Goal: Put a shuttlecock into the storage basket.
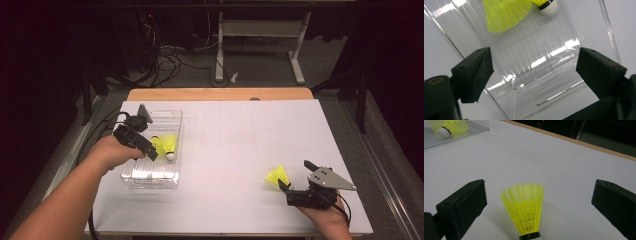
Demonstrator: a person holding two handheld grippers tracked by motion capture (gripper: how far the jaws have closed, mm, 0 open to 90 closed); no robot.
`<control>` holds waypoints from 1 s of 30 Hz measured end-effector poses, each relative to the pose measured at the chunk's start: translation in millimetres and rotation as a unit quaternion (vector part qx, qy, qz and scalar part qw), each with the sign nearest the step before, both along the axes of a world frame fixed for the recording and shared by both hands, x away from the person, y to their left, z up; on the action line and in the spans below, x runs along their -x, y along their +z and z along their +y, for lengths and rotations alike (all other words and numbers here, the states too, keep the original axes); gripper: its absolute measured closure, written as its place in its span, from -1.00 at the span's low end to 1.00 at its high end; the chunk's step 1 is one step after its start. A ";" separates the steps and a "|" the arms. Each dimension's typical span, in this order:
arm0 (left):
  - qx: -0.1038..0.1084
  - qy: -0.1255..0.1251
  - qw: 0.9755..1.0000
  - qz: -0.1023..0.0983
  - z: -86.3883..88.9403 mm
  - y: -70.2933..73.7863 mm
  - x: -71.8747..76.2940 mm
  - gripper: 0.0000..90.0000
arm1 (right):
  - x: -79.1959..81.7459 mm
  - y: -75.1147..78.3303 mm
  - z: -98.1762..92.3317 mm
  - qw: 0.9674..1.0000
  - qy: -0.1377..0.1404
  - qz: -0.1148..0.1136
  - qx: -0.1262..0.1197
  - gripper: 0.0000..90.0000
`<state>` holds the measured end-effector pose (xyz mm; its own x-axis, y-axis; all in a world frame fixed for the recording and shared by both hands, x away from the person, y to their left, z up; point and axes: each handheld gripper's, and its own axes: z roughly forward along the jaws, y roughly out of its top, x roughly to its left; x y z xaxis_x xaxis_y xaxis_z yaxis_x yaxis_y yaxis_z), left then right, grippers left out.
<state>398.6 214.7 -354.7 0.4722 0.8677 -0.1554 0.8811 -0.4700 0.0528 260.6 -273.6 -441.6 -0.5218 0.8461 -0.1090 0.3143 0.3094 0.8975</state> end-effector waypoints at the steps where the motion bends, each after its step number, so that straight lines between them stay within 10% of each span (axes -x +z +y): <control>1: -0.004 -0.003 1.000 0.001 -2.3 1.0 1.2 -0.72 | -0.3 0.0 0.1 1.000 0.000 0.000 0.000 -0.99; 30: -0.010 -0.076 0.997 0.015 -74.4 -0.1 19.3 -0.99 | -1.3 -4.0 -5.2 1.000 -0.009 0.008 0.003 -0.99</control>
